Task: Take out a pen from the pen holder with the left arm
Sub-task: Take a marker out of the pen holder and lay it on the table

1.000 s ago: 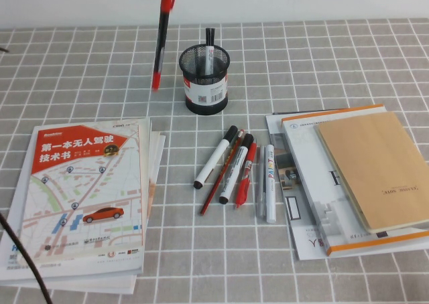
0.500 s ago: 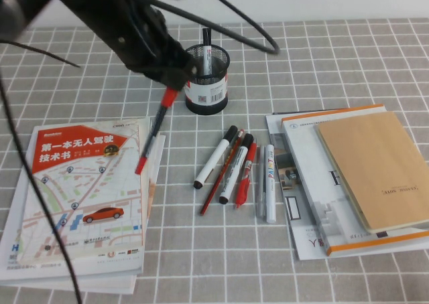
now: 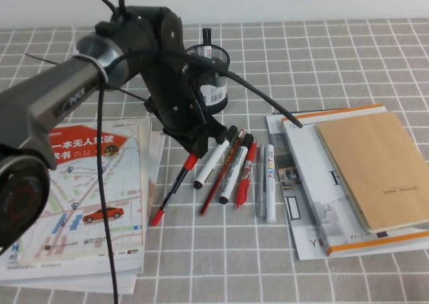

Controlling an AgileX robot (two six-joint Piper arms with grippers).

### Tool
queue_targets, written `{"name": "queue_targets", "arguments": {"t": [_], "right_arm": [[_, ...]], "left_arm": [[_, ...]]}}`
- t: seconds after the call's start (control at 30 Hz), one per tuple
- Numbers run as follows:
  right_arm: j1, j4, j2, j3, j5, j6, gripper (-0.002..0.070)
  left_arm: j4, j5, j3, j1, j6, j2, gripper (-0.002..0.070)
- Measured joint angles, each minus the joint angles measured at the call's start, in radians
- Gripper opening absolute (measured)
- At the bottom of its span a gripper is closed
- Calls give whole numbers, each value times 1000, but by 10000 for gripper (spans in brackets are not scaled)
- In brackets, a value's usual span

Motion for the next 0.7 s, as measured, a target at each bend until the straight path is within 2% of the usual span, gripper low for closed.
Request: {"name": "queue_targets", "arguments": {"t": [0.7], "right_arm": [[0, 0, 0, 0, 0, 0, -13]], "left_arm": [[0, -105, -4, 0, -66, 68, 76]]}}
